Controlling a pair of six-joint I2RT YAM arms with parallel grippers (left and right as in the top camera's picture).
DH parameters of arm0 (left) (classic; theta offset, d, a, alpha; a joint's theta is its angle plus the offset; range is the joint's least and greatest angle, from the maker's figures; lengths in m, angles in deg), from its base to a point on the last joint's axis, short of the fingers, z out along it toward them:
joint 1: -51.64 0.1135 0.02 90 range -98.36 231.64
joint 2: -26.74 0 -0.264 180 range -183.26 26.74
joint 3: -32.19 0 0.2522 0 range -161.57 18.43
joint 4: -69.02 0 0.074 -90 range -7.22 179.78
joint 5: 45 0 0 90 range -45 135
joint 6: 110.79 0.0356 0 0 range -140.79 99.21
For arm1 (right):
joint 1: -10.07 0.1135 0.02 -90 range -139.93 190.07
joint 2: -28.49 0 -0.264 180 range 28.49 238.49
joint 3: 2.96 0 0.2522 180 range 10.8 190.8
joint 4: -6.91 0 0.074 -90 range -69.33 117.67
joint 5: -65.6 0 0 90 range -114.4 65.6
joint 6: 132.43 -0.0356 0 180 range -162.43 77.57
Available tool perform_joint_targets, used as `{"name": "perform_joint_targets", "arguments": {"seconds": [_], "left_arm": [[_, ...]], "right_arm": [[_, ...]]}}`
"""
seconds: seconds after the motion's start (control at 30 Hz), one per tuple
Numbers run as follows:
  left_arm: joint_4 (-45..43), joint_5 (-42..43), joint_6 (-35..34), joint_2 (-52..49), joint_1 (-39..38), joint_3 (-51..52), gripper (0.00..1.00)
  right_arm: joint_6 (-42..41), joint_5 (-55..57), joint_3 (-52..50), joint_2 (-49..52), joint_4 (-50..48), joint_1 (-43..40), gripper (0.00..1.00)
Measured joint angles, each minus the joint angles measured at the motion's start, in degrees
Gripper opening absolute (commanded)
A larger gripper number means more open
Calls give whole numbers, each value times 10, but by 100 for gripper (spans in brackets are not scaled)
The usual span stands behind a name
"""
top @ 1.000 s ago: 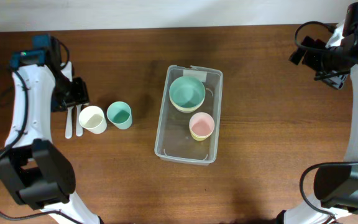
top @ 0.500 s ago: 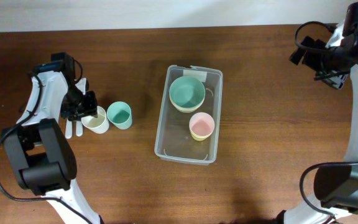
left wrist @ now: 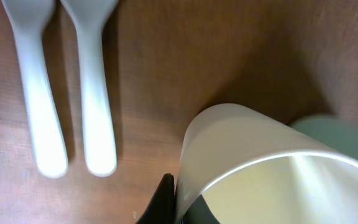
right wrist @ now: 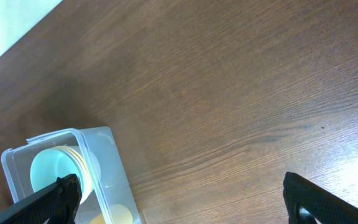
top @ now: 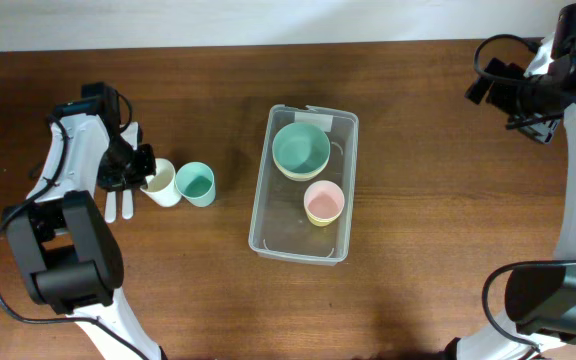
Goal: Pack container
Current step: 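Grasp the cream cup with the left gripper, then place the cream cup in the container beside the pink cup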
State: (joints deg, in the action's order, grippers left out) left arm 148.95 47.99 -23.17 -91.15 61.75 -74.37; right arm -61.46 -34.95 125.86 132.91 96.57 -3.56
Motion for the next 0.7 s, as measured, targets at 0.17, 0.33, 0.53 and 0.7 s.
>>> {"name": "perform_joint_targets", "arguments": {"seconds": [0.17,0.33,0.53,0.7], "left_arm": [[95,-3,0,0,0,-75,1],[184,1,0,41,-38,-267,1],[184,7,0,136,-188,-311,1],[137,2,0,138,-294,-232,1]], "right_arm": [[0,0,0,0,0,0,99],[0,0,0,0,0,0,99],[0,0,0,0,0,0,99],[0,0,0,0,0,0,99]]}}
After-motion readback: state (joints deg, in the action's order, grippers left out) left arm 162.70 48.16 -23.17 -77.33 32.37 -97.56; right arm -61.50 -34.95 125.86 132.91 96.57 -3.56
